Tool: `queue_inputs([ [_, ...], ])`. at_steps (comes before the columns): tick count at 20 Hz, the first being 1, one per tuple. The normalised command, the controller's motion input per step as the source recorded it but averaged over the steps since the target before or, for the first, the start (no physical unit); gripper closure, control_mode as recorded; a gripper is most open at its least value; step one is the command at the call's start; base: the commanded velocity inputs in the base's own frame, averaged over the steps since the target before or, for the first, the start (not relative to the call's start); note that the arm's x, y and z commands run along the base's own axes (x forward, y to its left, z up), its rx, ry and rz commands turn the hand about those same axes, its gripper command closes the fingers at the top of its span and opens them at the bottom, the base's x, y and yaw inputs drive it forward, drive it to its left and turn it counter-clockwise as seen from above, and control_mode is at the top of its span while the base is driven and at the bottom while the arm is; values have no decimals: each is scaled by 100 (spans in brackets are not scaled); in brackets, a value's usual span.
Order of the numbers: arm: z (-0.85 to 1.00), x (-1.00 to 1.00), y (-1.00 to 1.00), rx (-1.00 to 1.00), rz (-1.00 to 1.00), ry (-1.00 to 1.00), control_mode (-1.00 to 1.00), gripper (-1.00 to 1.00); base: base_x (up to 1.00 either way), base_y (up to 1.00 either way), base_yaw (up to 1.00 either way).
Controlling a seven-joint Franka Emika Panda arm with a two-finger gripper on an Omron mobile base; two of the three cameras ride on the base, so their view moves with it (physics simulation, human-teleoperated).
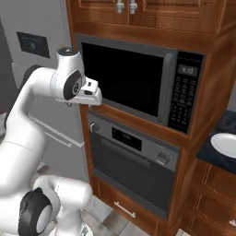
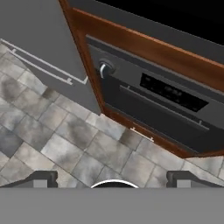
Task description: Take the baked cake out of the oven and place it on the plate for cooling. Then close the oven door.
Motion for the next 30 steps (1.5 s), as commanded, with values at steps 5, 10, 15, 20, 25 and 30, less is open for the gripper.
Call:
queue_inputs([
  [5, 0, 0, 0, 0, 0, 0, 100, -100, 0, -58, 54],
  [10, 0, 0, 0, 0, 0, 0, 100, -100, 0, -70, 41],
  [15, 0, 0, 0, 0, 0, 0, 100, -100, -6, -78, 38],
  [20, 0, 0, 0, 0, 0, 0, 100, -100, -19, -72, 37],
  [25, 0, 0, 0, 0, 0, 0, 100, -100, -30, -68, 36],
  [30, 0, 0, 0, 0, 0, 0, 100, -100, -23, -64, 35],
])
